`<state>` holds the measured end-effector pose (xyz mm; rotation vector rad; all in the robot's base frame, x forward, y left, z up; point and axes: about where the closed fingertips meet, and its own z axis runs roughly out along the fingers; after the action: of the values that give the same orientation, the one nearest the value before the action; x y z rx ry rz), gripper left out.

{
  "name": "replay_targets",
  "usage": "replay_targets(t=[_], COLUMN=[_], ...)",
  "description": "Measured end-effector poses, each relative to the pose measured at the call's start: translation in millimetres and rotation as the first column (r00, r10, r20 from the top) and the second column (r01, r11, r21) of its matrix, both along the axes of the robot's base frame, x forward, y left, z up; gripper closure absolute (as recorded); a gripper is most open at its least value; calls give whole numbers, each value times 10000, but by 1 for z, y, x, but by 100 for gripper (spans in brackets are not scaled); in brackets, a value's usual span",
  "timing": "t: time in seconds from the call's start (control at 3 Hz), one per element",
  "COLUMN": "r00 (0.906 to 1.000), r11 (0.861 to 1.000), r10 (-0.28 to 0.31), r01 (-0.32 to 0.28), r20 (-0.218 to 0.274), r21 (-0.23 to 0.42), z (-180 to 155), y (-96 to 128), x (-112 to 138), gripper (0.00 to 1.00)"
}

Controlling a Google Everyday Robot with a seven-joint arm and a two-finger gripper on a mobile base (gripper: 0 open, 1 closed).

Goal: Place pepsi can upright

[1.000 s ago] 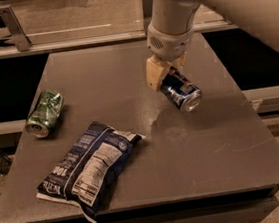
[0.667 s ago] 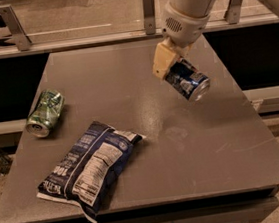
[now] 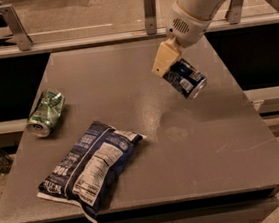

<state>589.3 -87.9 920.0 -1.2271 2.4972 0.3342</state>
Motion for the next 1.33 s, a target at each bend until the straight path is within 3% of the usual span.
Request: replay_targets(t=[0.33, 0.67, 1.0, 1.33], r00=[9959, 9750, 9335, 8751], r11=[9682, 8511, 6404, 4106], r10=[589, 1229, 1528, 463], r01=[-738, -1995, -3434, -4562], r20=[691, 1850, 3243, 4816], r21=[2390, 4856, 6870, 7895], z=[2, 12, 31, 60], y=[-12, -24, -27, -40], x=[19, 35, 34, 17], gripper=[100, 100, 100, 100])
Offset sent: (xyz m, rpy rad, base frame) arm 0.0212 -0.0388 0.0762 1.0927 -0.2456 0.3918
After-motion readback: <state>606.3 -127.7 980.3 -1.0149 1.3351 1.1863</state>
